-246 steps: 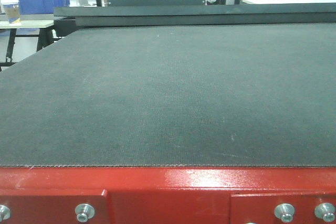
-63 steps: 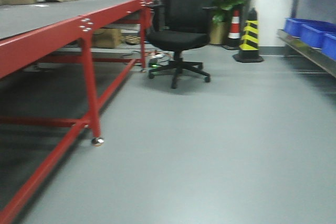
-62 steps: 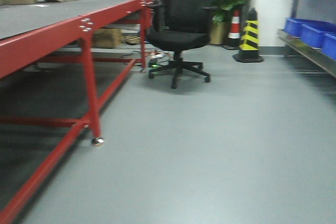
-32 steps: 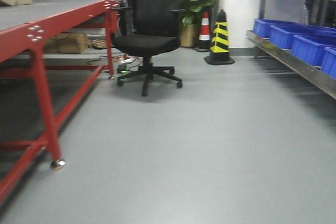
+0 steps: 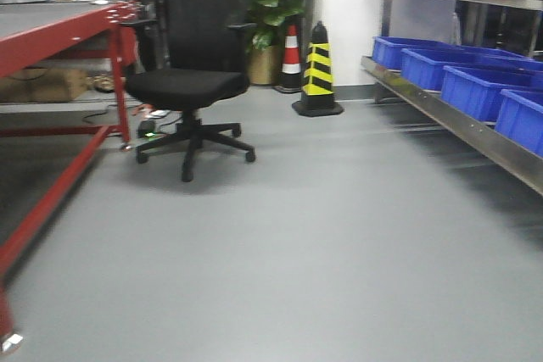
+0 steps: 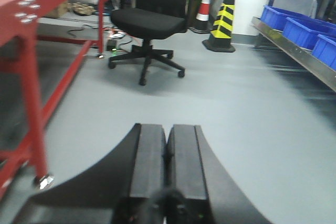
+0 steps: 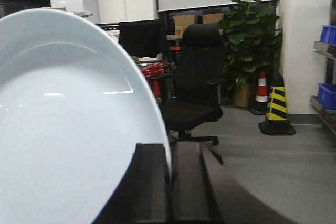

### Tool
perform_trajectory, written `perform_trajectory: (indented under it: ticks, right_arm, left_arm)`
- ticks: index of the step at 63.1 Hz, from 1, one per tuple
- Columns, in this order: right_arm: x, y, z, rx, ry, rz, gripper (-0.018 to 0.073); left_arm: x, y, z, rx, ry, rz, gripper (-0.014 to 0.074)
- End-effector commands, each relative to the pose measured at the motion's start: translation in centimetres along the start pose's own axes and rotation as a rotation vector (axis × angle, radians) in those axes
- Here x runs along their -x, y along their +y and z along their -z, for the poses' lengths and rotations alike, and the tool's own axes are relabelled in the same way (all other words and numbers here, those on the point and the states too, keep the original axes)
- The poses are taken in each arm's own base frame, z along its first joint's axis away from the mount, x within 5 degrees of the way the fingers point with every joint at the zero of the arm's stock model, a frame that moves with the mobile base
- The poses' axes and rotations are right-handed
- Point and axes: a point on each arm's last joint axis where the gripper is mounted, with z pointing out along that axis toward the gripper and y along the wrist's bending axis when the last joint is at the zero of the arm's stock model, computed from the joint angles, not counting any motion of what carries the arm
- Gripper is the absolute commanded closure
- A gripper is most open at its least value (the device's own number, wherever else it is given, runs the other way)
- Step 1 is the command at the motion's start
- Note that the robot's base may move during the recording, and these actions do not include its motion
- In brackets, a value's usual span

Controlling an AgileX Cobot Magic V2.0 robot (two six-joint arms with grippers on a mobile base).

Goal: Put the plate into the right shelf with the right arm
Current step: 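Drive the base to the steel shelf of blue bins, holding the plate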

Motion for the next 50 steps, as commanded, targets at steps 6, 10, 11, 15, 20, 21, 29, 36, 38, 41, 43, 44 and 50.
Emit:
perform_trajectory:
  ticks: [6, 10, 11, 15, 20, 21, 29, 36, 38, 41, 43, 44, 50]
  right_arm:
    - [1.69, -0.02, -0.07, -0.016, -0.107, 0.010, 0.0503]
    - [1.69, -0.02, -0.07, -0.016, -0.107, 0.010, 0.0503]
    - [1.69, -0.02, -0.07, -0.016, -0.107, 0.010, 0.0503]
    - [1.69, -0.02, -0.07, -0.016, -0.107, 0.010, 0.0503]
    - [1.69, -0.02, -0.07, -0.016, -0.107, 0.010, 0.0503]
    - [1.69, -0.02, -0.07, -0.016, -0.107, 0.010, 0.0503]
    - [1.69, -0.02, -0.07, -0.016, -0.107, 0.010, 0.0503]
    - [1.69, -0.02, -0.07, -0.016, -0.107, 0.010, 0.0503]
    - [1.69, -0.02, -0.07, -0.016, -0.107, 0.010, 0.0503]
    - [1.69, -0.02, -0.07, -0.016, -0.107, 0.010, 0.0503]
    - [1.69, -0.02, -0.07, -0.016, -0.107, 0.010, 0.0503]
    - [1.69, -0.02, -0.07, -0.016, -0.107, 0.010, 0.0503]
    - [1.69, -0.02, -0.07, -0.016, -0.107, 0.010, 0.0503]
  left_arm:
    - [0.52, -0.06, 0.02, -0.010, -0.086, 0.006, 0.0643]
    - [0.52, -0.06, 0.02, -0.010, -0.086, 0.006, 0.0643]
    - [0.52, -0.06, 0.02, -0.010, -0.086, 0.006, 0.0643]
    - [0.52, -0.06, 0.02, -0.010, -0.086, 0.006, 0.0643]
    - [0.52, -0.06, 0.02, -0.010, -0.086, 0.006, 0.0643]
    - [0.52, -0.06, 0.02, -0.010, -0.086, 0.006, 0.0643]
    - [0.52, -0.06, 0.02, -0.010, -0.086, 0.006, 0.0643]
    - [0.52, -0.06, 0.02, -0.010, -0.086, 0.006, 0.0643]
    - [0.52, -0.06, 0.02, -0.010, -0.086, 0.006, 0.0643]
    - [0.52, -0.06, 0.02, -0.010, -0.086, 0.006, 0.0643]
    - [0.52, -0.06, 0.02, -0.010, -0.086, 0.006, 0.0643]
    - [0.52, -0.06, 0.02, -0.010, -0.086, 0.006, 0.0643]
    - [0.52, -0.06, 0.02, -0.010, -0.086, 0.006, 0.0643]
